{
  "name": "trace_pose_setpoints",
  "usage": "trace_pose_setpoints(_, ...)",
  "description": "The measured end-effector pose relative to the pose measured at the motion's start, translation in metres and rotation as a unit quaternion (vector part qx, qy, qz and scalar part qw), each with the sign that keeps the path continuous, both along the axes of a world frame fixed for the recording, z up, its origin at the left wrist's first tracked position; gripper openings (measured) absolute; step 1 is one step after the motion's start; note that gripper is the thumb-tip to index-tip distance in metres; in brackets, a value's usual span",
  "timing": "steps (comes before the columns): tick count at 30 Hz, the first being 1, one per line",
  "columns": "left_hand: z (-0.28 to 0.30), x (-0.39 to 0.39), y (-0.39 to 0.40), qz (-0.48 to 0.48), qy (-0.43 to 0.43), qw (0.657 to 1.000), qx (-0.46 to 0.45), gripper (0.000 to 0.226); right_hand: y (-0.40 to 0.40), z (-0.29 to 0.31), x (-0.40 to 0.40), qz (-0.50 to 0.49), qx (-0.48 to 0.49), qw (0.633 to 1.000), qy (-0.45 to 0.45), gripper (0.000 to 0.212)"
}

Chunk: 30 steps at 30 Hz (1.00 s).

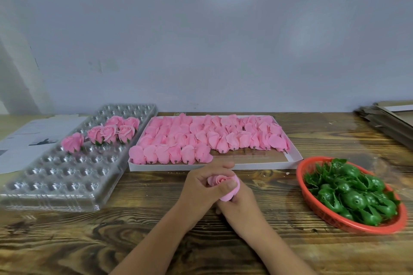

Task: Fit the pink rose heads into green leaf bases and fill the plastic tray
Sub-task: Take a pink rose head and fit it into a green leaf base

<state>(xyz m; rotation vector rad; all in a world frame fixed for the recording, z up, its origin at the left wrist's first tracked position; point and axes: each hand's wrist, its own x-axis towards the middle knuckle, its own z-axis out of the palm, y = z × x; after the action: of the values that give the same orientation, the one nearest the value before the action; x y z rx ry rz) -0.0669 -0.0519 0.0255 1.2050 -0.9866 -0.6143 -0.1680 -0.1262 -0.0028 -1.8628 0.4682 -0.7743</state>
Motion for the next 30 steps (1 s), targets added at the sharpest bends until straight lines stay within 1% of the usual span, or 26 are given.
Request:
trace_pose_setpoints(2,-0.002,0.000,0.000,-0.008,-0.018,1.000,0.012,0.021,-0.001,-0.002,0.000,-0.005,0.001,1.000,0.016,0.019)
trace_pose_setpoints(5,-0.004,0.000,0.002,-0.025,-0.039,0.998,0.039,0.031,-0.002,-0.003,0.002,-0.014,0.005,1.000,0.027,0.015)
trace_pose_setpoints(8,-0.004,0.001,0.002,-0.040,-0.052,0.997,0.048,0.036,-0.003,-0.002,0.002,-0.027,-0.011,0.999,0.040,0.018)
trace_pose_setpoints(10,-0.004,0.001,0.003,-0.053,-0.049,0.996,0.052,0.042,-0.003,-0.001,0.001,-0.032,-0.027,0.998,0.048,0.020)
trace_pose_setpoints(12,-0.003,0.002,0.003,-0.059,-0.050,0.994,0.071,0.052,-0.001,0.001,0.000,-0.034,-0.038,0.997,0.050,0.022)
trace_pose_setpoints(14,-0.002,0.002,0.004,-0.071,-0.040,0.993,0.081,0.062,-0.001,0.002,0.000,-0.031,-0.026,0.998,0.041,0.025)
trace_pose_setpoints(16,0.001,0.002,0.004,-0.060,-0.026,0.995,0.074,0.058,0.000,0.003,0.000,-0.025,0.011,0.999,0.016,0.020)
trace_pose_setpoints(18,0.005,0.002,0.006,-0.033,-0.001,0.998,0.048,0.046,0.002,0.003,0.001,-0.016,0.025,1.000,0.003,0.012)
trace_pose_setpoints(20,0.007,0.003,0.007,-0.019,0.024,0.999,0.017,0.032,0.002,0.002,0.000,-0.006,0.017,1.000,0.005,0.020)
trace_pose_setpoints(23,0.006,0.003,0.006,-0.012,0.007,1.000,0.004,0.017,0.002,0.003,0.000,0.006,0.000,1.000,0.006,0.018)
trace_pose_setpoints(25,0.004,0.002,0.005,-0.013,-0.011,1.000,0.003,0.015,0.003,0.003,-0.001,0.008,-0.008,1.000,0.011,0.016)
trace_pose_setpoints(27,0.000,0.002,0.004,-0.019,-0.025,0.999,0.008,0.019,0.003,0.003,-0.001,0.011,-0.022,0.999,0.022,0.018)
trace_pose_setpoints(30,-0.004,0.002,0.003,-0.025,-0.052,0.998,0.033,0.025,0.002,0.003,-0.002,0.004,-0.028,0.999,0.034,0.041)
